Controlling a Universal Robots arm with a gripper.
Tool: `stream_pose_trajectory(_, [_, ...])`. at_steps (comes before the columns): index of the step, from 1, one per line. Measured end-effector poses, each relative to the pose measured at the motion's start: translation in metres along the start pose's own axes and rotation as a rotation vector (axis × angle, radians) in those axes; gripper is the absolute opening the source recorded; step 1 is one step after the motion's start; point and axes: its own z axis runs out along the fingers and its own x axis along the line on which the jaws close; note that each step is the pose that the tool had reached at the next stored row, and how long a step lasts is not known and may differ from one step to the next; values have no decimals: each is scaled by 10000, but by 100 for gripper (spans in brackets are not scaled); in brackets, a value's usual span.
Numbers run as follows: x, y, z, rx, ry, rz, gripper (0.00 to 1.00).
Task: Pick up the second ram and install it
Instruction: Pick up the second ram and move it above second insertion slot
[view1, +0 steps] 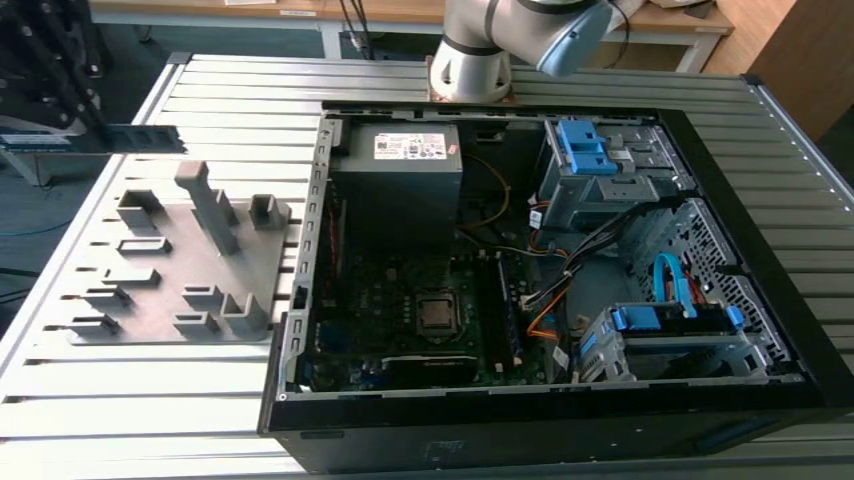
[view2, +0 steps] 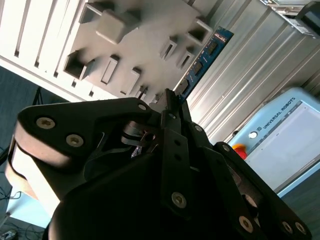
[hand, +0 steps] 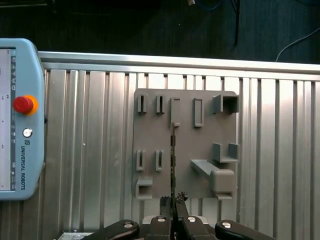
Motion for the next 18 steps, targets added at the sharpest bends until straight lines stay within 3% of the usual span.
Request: stream_pose_trajectory(18, [9,-547,-8,-12,0,0,14])
